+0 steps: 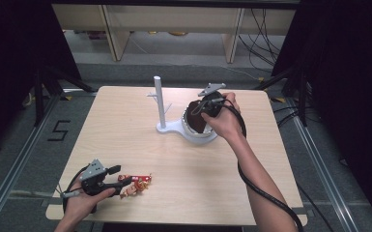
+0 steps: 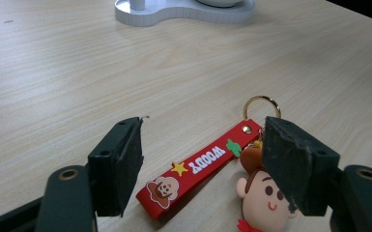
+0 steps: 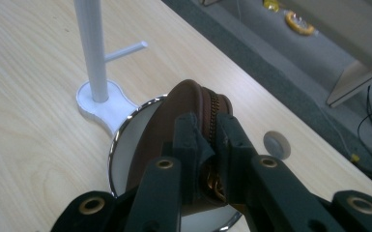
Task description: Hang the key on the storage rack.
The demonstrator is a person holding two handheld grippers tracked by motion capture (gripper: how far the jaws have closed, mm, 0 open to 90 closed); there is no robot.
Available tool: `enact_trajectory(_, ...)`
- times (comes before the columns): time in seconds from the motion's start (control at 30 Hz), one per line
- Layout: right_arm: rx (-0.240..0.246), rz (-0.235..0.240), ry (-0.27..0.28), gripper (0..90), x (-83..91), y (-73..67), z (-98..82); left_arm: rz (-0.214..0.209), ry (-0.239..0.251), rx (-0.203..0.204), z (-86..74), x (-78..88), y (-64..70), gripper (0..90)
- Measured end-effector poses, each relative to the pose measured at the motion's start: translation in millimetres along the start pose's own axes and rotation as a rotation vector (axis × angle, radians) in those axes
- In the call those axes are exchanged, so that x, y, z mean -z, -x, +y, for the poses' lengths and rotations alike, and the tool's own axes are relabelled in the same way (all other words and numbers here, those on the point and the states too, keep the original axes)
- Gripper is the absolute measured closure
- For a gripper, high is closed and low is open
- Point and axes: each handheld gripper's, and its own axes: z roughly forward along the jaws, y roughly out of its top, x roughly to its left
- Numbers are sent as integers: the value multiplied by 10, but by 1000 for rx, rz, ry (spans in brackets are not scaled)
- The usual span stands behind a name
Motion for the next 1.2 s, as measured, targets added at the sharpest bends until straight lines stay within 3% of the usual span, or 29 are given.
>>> enact_trajectory(0.13,-13,-3,16,801,-6,19,-24,-1,1,-3,3,1,2,302)
enact_trajectory(0.3,30,-18,65,803,-4,23,-26,9,-5,4,-1,-2,-1,302)
enact_trajectory(0.53,58,-6,28,773,-170,-4,-173,3,2,5,-4,3,-8,302)
enact_trajectory(0.6,26,0,16,742,-206,5,-217,11,-1,6,0,12,-4,302)
enact_trajectory(0.7,-63,17,8,663,-205,40,-256,9,6,13,6,15,0,301)
enact_trajectory(0.8,-93,15,20,607,-146,83,-295,8,5,19,12,17,10,298)
enact_trajectory(0.97,-160,-4,111,506,50,202,-449,10,9,17,24,29,21,288)
enact_trajectory(1.1,-259,21,137,472,186,263,-721,4,26,13,47,31,33,281)
enact_trajectory(1.2,-343,66,69,468,239,264,-955,0,27,17,52,21,43,281)
